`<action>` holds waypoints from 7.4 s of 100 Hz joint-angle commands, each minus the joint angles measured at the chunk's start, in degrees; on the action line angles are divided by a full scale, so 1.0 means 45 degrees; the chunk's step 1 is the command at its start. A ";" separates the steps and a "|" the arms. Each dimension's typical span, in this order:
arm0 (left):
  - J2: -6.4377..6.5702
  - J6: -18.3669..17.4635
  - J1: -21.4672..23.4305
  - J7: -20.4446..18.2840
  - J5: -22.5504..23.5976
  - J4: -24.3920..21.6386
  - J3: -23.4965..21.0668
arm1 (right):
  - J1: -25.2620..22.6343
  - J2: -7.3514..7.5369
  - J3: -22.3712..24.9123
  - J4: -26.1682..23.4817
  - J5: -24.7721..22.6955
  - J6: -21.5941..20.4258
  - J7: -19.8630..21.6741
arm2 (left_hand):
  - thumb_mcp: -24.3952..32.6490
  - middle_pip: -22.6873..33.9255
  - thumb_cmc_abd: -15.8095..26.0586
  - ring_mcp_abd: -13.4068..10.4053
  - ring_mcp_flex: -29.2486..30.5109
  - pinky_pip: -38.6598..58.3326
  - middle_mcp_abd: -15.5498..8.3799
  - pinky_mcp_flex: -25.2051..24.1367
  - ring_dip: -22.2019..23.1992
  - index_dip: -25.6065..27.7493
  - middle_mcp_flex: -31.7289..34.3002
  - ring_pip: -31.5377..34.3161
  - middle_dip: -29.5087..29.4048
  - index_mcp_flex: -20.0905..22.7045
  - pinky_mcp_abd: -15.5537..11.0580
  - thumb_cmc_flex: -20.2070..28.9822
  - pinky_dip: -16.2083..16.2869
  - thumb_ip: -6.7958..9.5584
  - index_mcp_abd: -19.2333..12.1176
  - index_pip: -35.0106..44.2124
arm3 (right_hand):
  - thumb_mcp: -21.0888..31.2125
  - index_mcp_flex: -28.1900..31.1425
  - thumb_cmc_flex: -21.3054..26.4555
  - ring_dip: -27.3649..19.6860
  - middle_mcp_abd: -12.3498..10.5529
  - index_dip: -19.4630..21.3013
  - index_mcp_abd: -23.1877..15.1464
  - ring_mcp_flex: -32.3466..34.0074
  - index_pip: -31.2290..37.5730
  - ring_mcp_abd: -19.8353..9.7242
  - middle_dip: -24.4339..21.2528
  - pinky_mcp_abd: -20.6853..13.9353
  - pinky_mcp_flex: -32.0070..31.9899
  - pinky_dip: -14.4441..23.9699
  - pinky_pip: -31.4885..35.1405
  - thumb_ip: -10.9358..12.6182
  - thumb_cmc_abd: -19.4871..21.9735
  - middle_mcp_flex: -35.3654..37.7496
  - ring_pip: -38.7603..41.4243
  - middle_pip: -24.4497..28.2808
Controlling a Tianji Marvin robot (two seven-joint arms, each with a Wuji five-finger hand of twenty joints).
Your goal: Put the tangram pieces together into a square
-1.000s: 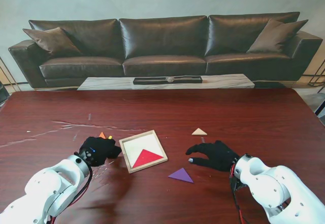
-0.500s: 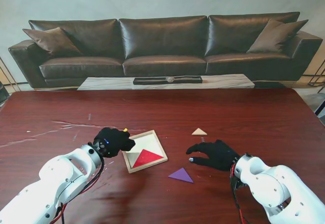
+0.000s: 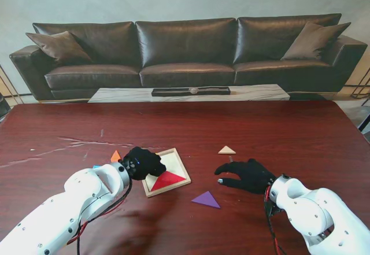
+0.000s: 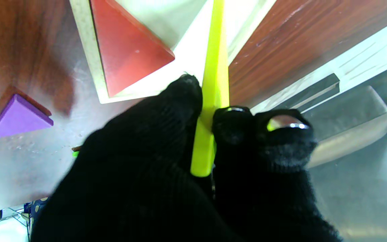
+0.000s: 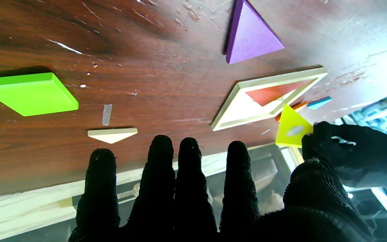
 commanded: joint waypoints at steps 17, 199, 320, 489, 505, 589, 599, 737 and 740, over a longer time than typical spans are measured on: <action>0.0012 -0.0165 -0.0450 -0.0141 -0.0079 0.0204 0.0441 | -0.0152 0.0009 0.0084 -0.0086 -0.0044 -0.0030 -0.0016 | 0.0870 0.2022 -0.0100 -0.1109 -0.0051 0.0533 0.1309 0.0368 -0.0081 0.0231 0.1265 -0.0061 0.1156 0.0323 0.0009 0.0379 0.0184 0.0325 -0.0250 0.0415 | -0.0151 -0.0396 -0.0351 -0.0014 -0.0040 0.0125 -0.0036 0.0285 -0.0094 -0.0391 -0.0088 0.0078 -0.0069 0.0015 0.0186 0.0325 0.0181 -0.0186 -0.0057 -0.0099; 0.0185 -0.1073 -0.0354 -0.2596 -0.1787 0.0227 0.1082 | 0.0103 0.0112 -0.0159 -0.0069 -0.0027 -0.0201 0.0514 | -0.3326 -0.5912 0.1310 0.2122 -0.5782 -0.3915 0.0828 -0.7756 -0.3099 -1.4195 -0.3355 -0.9922 -0.6777 -0.1157 0.3062 -0.2290 0.2554 0.0445 0.3352 -0.6125 | -0.0119 -0.0375 -0.0509 -0.0114 -0.0348 0.0127 -0.0146 -0.0976 -0.0240 -0.0188 -0.0200 -0.0234 -0.0905 -0.0335 -0.0313 0.0311 0.0226 -0.0662 -0.0390 -0.0335; 0.0045 0.1041 -0.0851 -0.0945 -0.1143 0.1517 0.1638 | 0.0013 0.0126 -0.0118 -0.0070 0.0066 0.0008 0.0683 | -0.6335 -1.2403 0.5767 0.1843 -1.0388 -0.9055 0.3604 -1.2125 -0.4283 -1.4569 -0.8029 -1.1877 -0.8958 -0.3518 0.3005 -0.2734 0.0448 0.0904 0.5231 -1.0867 | -0.0175 -0.0328 -0.0509 -0.0054 -0.0281 0.0189 -0.0193 -0.0989 -0.0285 0.0021 -0.0206 -0.0202 -0.0934 -0.0387 -0.0245 0.0307 0.0283 -0.0691 -0.0464 -0.0345; -0.0394 0.1205 -0.1969 -0.0056 -0.3876 0.2734 0.2385 | 0.0082 0.0130 -0.0199 0.0053 -0.0050 0.0164 0.0697 | -0.7259 -1.1293 0.5834 0.2154 -0.9283 -1.1482 0.3407 -1.3046 -0.6157 -1.5099 -0.4455 -1.3788 -1.2840 -0.4380 0.3619 -0.3730 -0.1025 0.0925 0.5806 -1.4138 | -0.0170 -0.0294 -0.0399 -0.0051 -0.0278 0.0238 -0.0123 -0.1023 -0.0286 0.0010 -0.0199 -0.0228 -0.1054 -0.0462 -0.0301 0.0314 0.0360 -0.0693 -0.0468 -0.0313; -0.0460 0.1237 -0.2475 -0.0076 -0.4364 0.3235 0.2814 | 0.0065 0.0127 -0.0179 0.0043 -0.0087 0.0174 0.0678 | -0.7474 -1.1555 0.5940 0.2156 -0.9416 -1.1706 0.3467 -1.3150 -0.6270 -1.5222 -0.4724 -1.4037 -1.3059 -0.4812 0.3597 -0.3819 -0.1076 0.0936 0.5929 -1.4565 | -0.0169 -0.0285 -0.0393 -0.0052 -0.0253 0.0242 -0.0130 -0.1035 -0.0281 0.0016 -0.0202 -0.0227 -0.1070 -0.0468 -0.0305 0.0314 0.0359 -0.0710 -0.0471 -0.0320; -0.0253 0.2006 -0.2040 -0.1023 -0.3533 0.2775 0.2499 | 0.0036 0.0143 -0.0139 0.0064 0.0039 0.0139 0.0786 | -0.7719 -1.0540 0.5809 0.2402 -0.8736 -1.1961 0.3584 -1.3048 -0.6200 -1.5361 -0.3261 -1.3985 -1.2494 -0.5056 0.3638 -0.3501 -0.1075 0.1072 0.6265 -1.5265 | -0.0172 -0.0325 -0.0425 -0.0053 -0.0278 0.0246 -0.0172 -0.1072 -0.0311 0.0018 -0.0210 -0.0241 -0.1089 -0.0491 -0.0311 0.0315 0.0364 -0.0697 -0.0502 -0.0334; -0.0238 0.2041 -0.2030 -0.0974 -0.3384 0.2793 0.2517 | 0.0037 0.0146 -0.0140 0.0060 0.0066 0.0100 0.0795 | -0.7636 -1.0525 0.5686 0.2426 -0.8749 -1.1901 0.3625 -1.3015 -0.6172 -1.5339 -0.3388 -1.3923 -1.2470 -0.4989 0.3647 -0.3374 -0.1066 0.1088 0.6241 -1.5204 | -0.0173 -0.0314 -0.0426 -0.0055 -0.0287 0.0250 -0.0176 -0.1090 -0.0307 0.0006 -0.0212 -0.0248 -0.1094 -0.0494 -0.0314 0.0315 0.0359 -0.0707 -0.0510 -0.0340; -0.0242 0.2950 0.2599 -0.1275 -0.0048 -0.1253 -0.1651 | 0.1279 0.0208 -0.0827 0.0010 -0.0246 -0.1655 0.0583 | -0.7527 -1.1592 0.5906 0.2742 -0.8888 -1.2073 0.3797 -1.3004 -0.6653 -1.5167 -0.6486 -1.4614 -1.2770 -0.4483 0.3779 -0.3720 -0.1500 0.0992 0.6432 -1.4694 | -0.0148 -0.2396 -0.0746 -0.0411 -0.0964 -0.0198 -0.0308 -0.3683 -0.1409 -0.1013 -0.1152 -0.1679 -0.1733 -0.1367 -0.1701 0.0320 -0.0324 -0.3228 -0.0992 -0.2108; -0.0253 0.3035 0.2764 -0.1341 -0.0040 -0.1381 -0.1760 | 0.1382 0.0211 -0.0902 0.0076 -0.0203 -0.1658 0.0603 | -0.7548 -1.1605 0.5957 0.2697 -0.8897 -1.2074 0.3808 -1.2998 -0.6673 -1.5152 -0.6493 -1.4647 -1.2768 -0.4465 0.3773 -0.3719 -0.1501 0.0996 0.6439 -1.4683 | -0.0148 -0.2420 -0.0776 -0.0462 -0.1022 -0.0362 -0.0264 -0.3823 -0.1743 -0.1100 -0.1287 -0.1814 -0.1723 -0.1506 -0.1912 0.0320 -0.0340 -0.3251 -0.1053 -0.2426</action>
